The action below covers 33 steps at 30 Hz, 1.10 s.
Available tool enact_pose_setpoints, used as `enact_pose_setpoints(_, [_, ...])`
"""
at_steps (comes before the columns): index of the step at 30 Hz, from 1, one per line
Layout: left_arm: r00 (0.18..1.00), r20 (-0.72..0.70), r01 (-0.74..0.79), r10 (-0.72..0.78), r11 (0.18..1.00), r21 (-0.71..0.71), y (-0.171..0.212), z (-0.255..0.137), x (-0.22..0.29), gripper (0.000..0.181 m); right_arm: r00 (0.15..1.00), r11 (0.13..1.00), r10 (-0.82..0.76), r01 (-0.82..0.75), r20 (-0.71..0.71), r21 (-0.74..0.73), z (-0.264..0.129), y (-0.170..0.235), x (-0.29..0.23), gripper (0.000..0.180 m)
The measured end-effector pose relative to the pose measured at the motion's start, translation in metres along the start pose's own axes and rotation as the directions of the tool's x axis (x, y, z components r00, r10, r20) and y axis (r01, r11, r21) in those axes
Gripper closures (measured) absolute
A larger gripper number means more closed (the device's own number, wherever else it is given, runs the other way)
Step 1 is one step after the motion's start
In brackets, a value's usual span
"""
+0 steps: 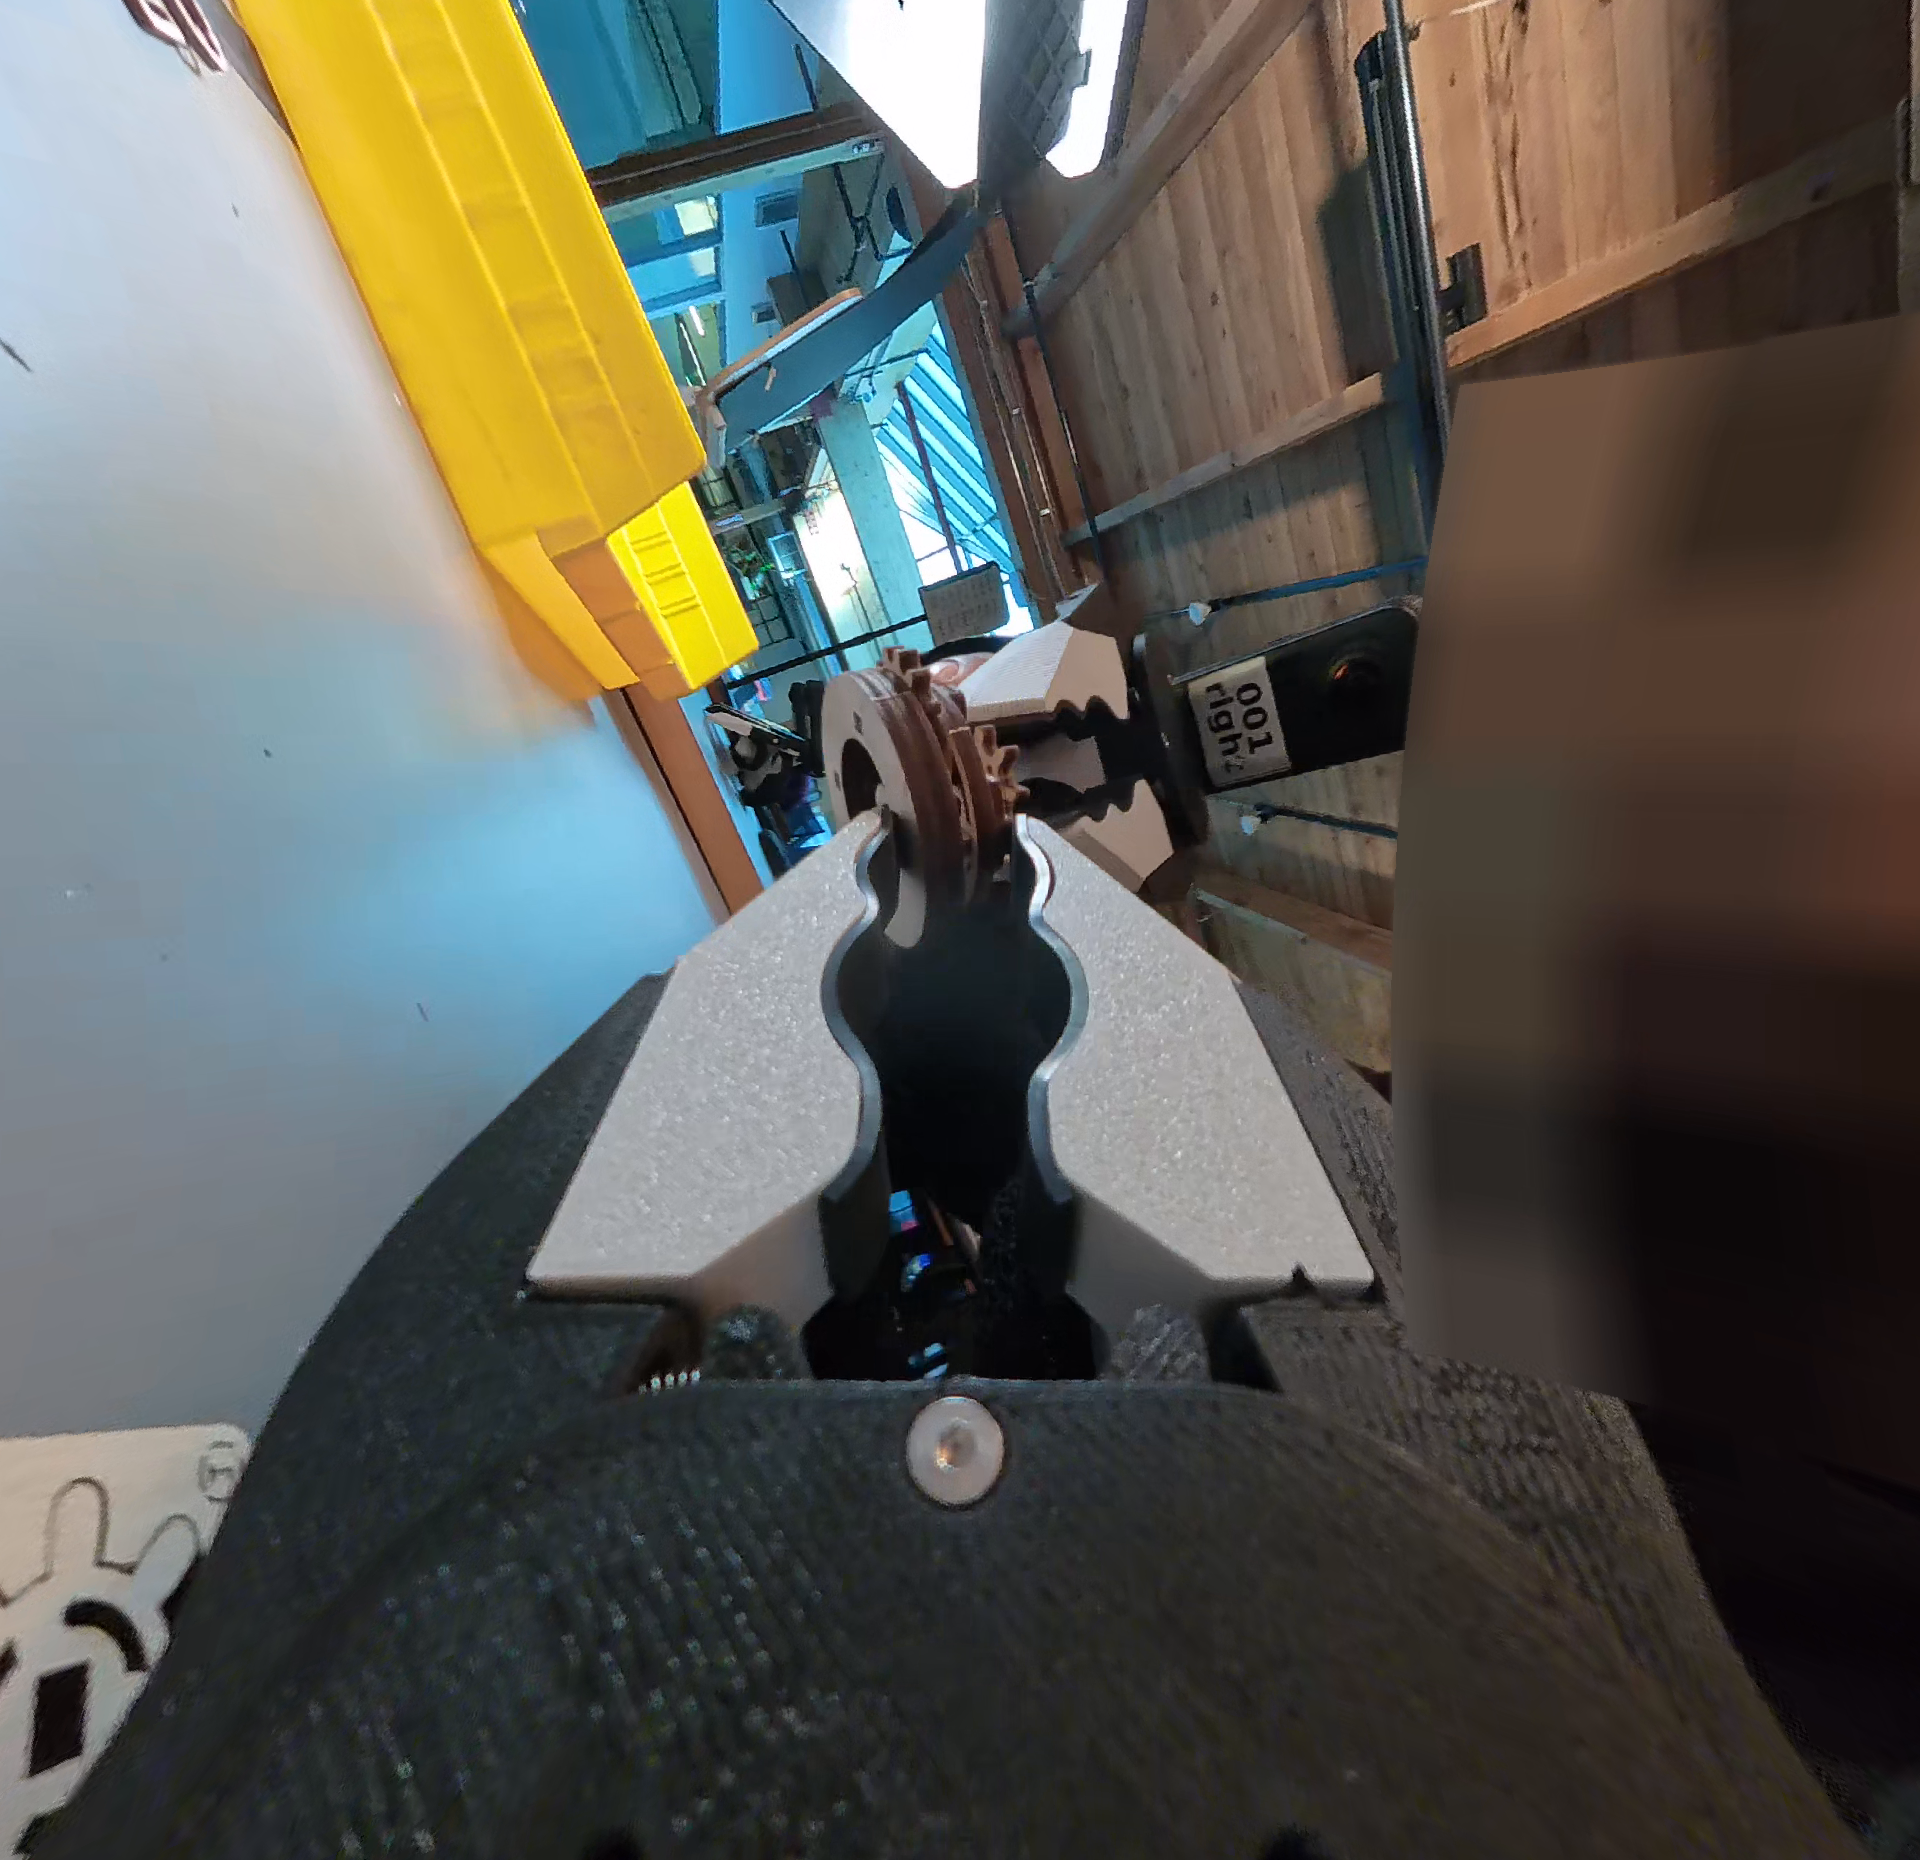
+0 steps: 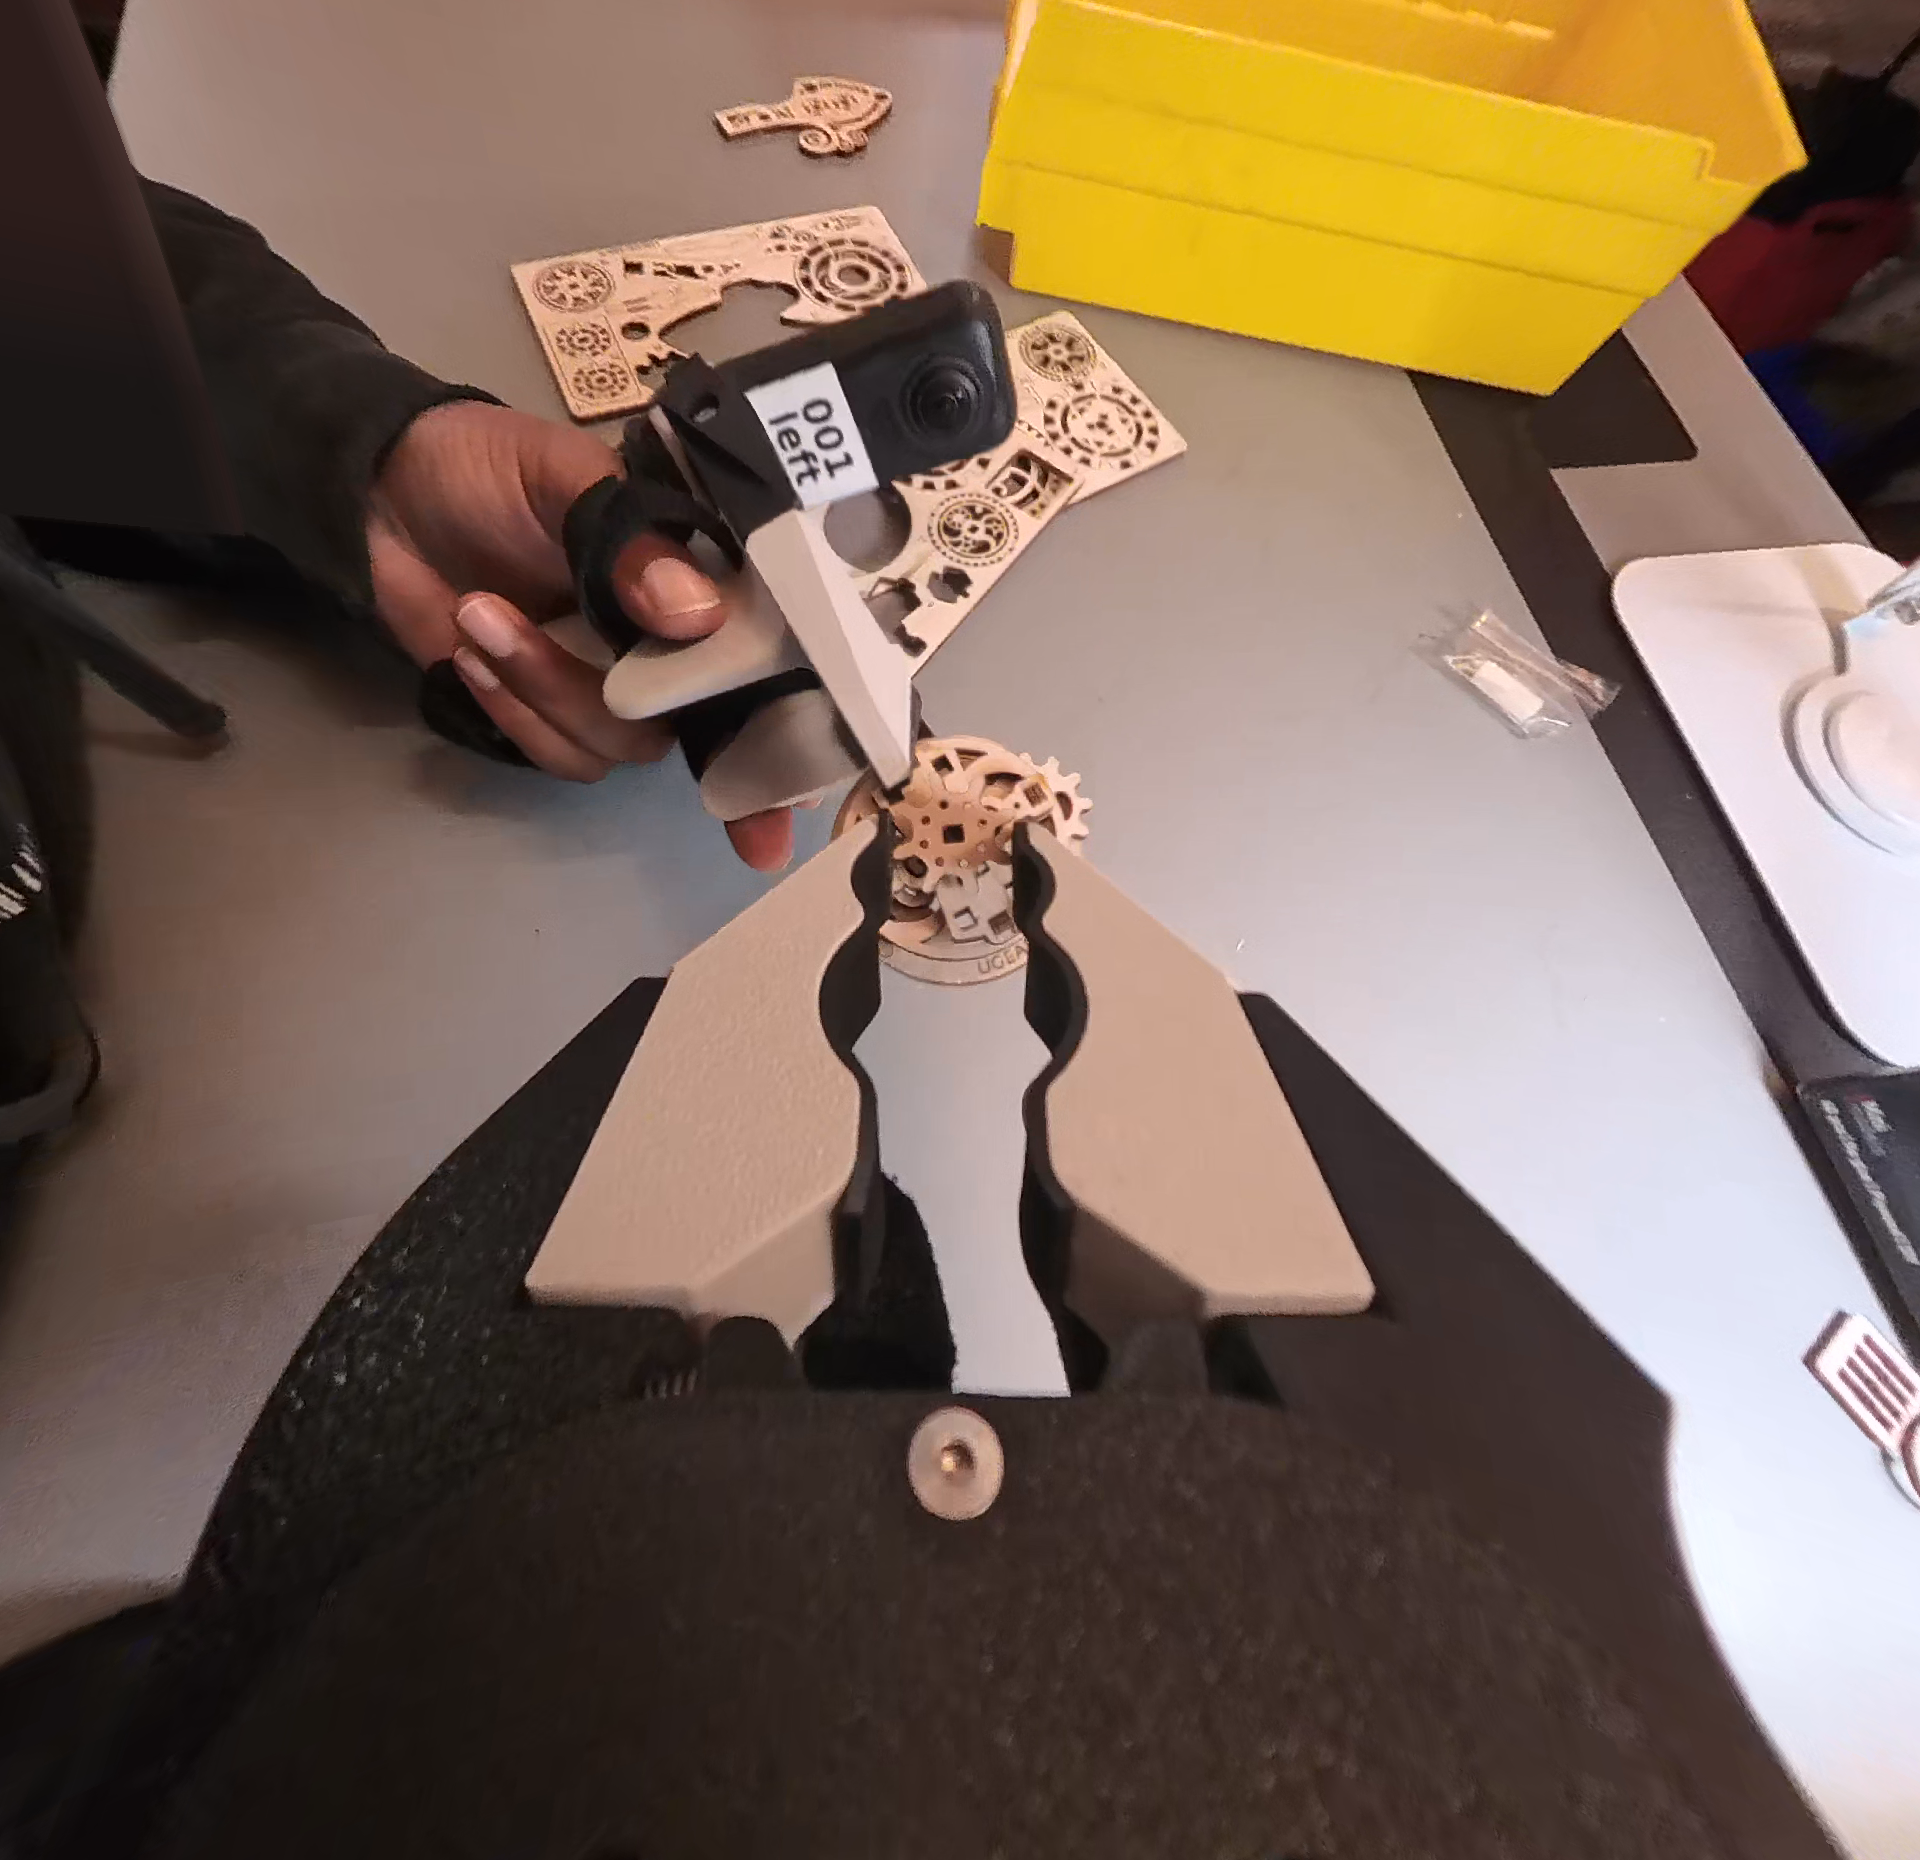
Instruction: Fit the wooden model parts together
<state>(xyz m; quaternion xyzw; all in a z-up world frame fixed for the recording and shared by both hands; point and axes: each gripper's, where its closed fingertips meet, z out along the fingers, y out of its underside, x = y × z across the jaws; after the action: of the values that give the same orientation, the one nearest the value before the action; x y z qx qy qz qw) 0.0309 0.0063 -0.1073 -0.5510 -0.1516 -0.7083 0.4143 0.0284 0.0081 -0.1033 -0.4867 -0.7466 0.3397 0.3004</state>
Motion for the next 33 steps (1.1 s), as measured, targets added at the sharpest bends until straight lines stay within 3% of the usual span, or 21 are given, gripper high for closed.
enact_pose_setpoints(11, [0.981,0.040,-0.190,0.190,0.982,-0.006,-0.001,0.000,0.008,0.162,0.996,0.998,0.020,-0.025,-0.088,-0.056,-0.003,-0.007,-0.001,0.159])
enact_pose_setpoints(24, [0.991,0.030,-0.127,0.127,0.992,0.005,-0.001,0.000,0.007,0.162,0.992,0.996,-0.076,0.079,-0.105,0.029,-0.011,-0.017,-0.004,0.155])
enact_pose_setpoints(33, [0.990,0.051,-0.128,0.128,0.992,0.006,-0.002,-0.001,0.005,0.162,0.975,0.991,-0.129,0.135,-0.183,0.021,-0.003,-0.009,0.002,0.162])
